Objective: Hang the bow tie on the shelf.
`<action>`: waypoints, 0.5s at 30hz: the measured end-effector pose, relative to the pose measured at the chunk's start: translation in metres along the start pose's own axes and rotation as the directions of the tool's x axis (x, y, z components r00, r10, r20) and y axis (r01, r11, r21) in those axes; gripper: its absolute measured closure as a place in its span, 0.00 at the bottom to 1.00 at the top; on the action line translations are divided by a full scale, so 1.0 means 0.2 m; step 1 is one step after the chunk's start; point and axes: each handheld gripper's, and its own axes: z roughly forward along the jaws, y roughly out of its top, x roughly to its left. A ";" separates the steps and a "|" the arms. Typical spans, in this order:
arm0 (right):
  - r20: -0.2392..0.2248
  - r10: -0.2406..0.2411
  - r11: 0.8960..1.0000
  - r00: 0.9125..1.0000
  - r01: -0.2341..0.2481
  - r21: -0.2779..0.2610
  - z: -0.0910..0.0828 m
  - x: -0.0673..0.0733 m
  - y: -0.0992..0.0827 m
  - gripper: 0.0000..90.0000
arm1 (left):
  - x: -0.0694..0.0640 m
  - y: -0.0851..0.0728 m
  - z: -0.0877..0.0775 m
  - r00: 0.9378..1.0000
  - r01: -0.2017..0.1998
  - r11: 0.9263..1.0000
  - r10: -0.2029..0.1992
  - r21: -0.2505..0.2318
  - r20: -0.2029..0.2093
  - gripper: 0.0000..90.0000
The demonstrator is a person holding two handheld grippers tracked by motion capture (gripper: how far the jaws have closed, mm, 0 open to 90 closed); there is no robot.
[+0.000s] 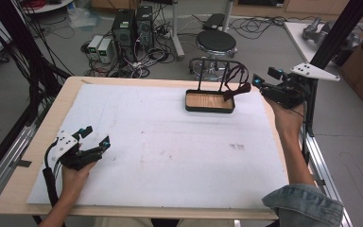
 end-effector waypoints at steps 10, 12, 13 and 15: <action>-0.008 -0.033 0.994 0.999 0.032 -0.108 -0.19 0.14 -0.05 0.24 | 0.00 0.00 0.00 1.000 -0.004 1.000 0.004 0.004 -0.005 0.23; -0.011 -0.032 0.991 0.999 0.031 -0.133 -0.22 0.16 -0.07 0.23 | 0.00 0.00 0.00 1.000 -0.004 1.000 0.004 0.004 -0.006 0.23; -0.012 -0.030 0.989 0.999 0.028 -0.142 -0.24 0.17 -0.09 0.22 | 0.00 0.00 0.00 1.000 -0.005 1.000 0.005 0.004 -0.005 0.23; -0.006 -0.038 0.986 0.999 0.037 -0.161 -0.26 0.19 -0.11 0.20 | 0.00 0.00 0.00 1.000 -0.005 1.000 0.005 0.004 -0.005 0.23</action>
